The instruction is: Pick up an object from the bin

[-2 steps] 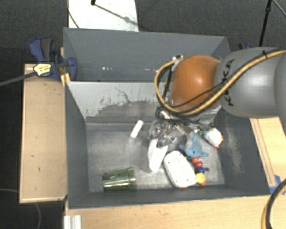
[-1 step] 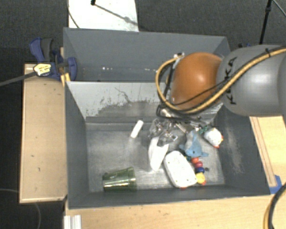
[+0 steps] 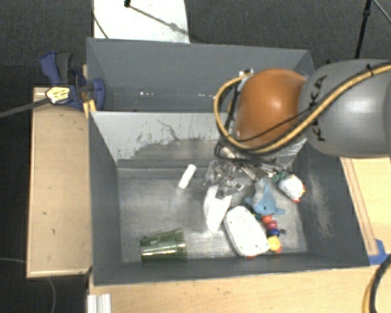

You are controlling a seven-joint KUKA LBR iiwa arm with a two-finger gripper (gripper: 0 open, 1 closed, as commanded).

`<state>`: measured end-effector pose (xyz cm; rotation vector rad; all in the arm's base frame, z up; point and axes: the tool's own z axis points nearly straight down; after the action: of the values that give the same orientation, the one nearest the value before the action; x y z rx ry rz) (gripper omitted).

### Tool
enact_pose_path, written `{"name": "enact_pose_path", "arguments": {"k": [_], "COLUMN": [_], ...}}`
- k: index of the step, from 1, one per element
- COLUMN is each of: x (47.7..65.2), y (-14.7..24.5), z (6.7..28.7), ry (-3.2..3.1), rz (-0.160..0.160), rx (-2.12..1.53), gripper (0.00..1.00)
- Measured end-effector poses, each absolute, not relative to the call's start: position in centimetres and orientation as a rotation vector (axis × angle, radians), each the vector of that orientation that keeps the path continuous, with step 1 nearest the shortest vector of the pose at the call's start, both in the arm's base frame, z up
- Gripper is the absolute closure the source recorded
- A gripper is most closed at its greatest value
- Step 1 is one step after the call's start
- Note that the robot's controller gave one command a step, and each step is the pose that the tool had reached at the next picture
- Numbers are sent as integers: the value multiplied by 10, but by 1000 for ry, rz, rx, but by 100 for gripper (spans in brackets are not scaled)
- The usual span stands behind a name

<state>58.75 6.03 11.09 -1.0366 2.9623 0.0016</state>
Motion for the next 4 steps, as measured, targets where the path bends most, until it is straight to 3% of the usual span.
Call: {"name": "enact_pose_path", "arguments": {"k": [4], "x": [588], "y": [60], "z": [143], "ry": [2964], "rz": [0], "rx": [-1032], "gripper": [100]}}
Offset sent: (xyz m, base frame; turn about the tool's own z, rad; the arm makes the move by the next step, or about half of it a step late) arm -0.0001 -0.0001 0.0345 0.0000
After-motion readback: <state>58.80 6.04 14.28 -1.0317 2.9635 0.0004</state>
